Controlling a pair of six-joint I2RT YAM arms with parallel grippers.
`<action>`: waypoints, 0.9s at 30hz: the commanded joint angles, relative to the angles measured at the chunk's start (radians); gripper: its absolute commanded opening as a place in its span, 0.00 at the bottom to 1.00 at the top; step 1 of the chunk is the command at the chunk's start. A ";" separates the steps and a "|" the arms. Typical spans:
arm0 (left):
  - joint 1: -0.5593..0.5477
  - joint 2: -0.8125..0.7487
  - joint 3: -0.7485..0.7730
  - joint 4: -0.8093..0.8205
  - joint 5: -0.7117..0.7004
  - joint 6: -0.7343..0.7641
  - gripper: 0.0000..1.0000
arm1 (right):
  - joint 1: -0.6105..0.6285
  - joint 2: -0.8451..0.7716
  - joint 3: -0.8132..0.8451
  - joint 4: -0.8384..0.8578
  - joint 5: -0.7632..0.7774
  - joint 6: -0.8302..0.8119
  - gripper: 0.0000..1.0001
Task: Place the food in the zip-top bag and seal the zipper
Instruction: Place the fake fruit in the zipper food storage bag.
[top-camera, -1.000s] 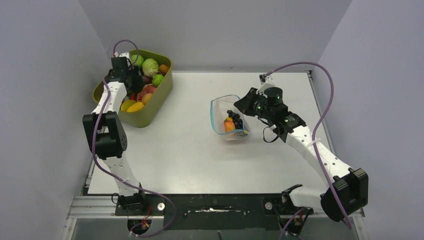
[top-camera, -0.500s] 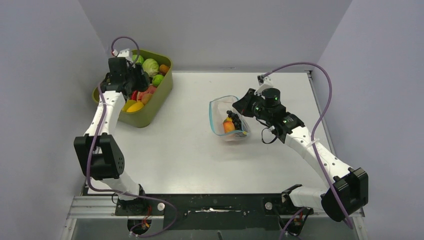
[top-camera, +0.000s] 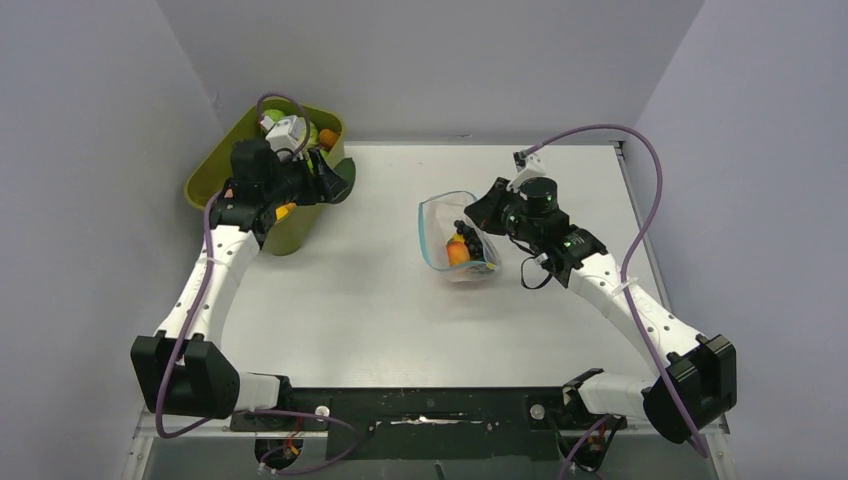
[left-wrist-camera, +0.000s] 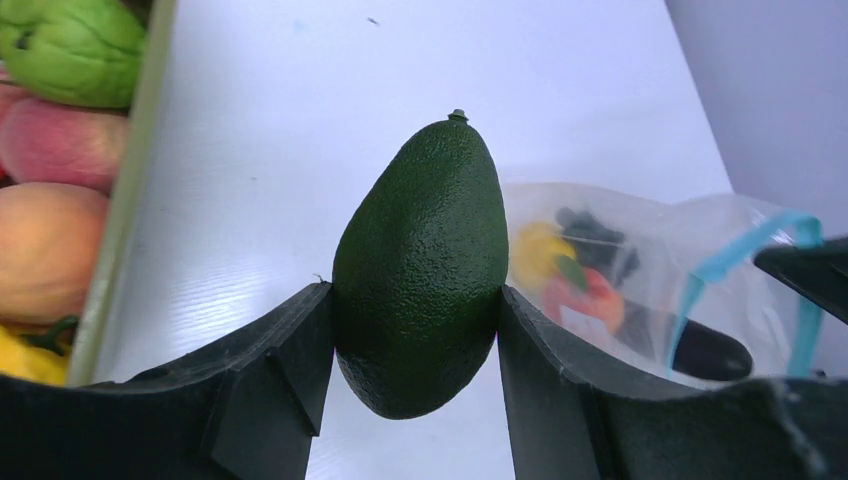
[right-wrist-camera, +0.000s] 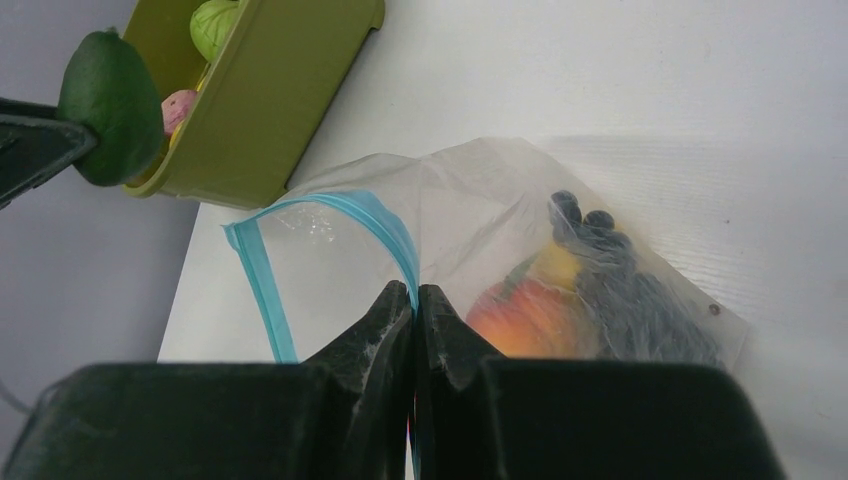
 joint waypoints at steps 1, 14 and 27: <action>-0.019 -0.085 -0.020 0.101 0.164 -0.045 0.25 | 0.008 -0.005 0.054 0.032 0.045 0.011 0.00; -0.281 -0.133 -0.017 0.181 0.210 -0.142 0.24 | 0.010 -0.015 0.083 0.035 0.089 0.025 0.00; -0.415 -0.093 -0.106 0.346 0.196 -0.298 0.24 | 0.018 -0.002 0.119 0.022 0.092 0.030 0.00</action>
